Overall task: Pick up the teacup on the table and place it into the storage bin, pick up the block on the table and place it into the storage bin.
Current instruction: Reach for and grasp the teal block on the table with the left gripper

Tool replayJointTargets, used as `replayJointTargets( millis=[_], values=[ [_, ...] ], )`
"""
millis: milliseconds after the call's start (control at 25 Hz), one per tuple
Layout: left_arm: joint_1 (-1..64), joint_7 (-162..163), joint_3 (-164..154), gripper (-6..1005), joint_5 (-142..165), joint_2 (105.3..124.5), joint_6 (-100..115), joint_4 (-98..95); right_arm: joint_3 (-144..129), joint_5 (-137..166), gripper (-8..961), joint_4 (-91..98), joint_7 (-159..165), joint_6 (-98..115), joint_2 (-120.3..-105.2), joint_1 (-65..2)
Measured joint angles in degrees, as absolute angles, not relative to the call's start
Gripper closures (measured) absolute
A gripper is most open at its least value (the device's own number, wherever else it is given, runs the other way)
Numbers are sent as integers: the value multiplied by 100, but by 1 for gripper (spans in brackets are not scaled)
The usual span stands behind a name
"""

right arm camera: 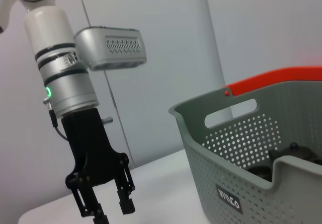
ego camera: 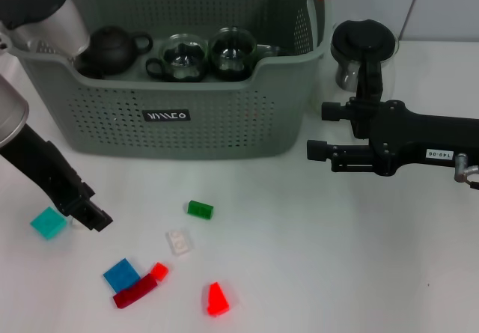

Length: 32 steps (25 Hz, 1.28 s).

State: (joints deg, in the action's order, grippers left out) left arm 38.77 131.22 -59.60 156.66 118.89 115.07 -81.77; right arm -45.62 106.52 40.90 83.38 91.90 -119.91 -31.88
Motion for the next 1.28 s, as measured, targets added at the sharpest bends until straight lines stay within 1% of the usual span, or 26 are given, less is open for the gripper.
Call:
replayJointTargets(
  millis=[320, 480, 720, 1080, 1280],
  values=[
    [3533, 13429, -5977, 425, 16363, 12173, 10715, -8308, -4553, 10652, 68, 4088, 8334, 9054, -11992, -3222],
    [3335, 13536, -5949, 425, 16363, 12200, 10460, -8275, -4552, 10652, 69, 4087, 8333, 9023, -12003, -3243],
    [3135, 13594, -5937, 425, 16371, 12152, 10178, -8155, -4562, 10653, 69, 4081, 8332, 8936, -12007, -3262],
    [3042, 13707, -5969, 425, 16384, 11910, 9781, -7657, -4585, 10653, 68, 4007, 8332, 8936, -12006, -3268],
    [3016, 13606, -6072, 425, 16382, 11889, 9616, -7461, -4596, 10652, 68, 4000, 8332, 8938, -12012, -3270]
  ],
)
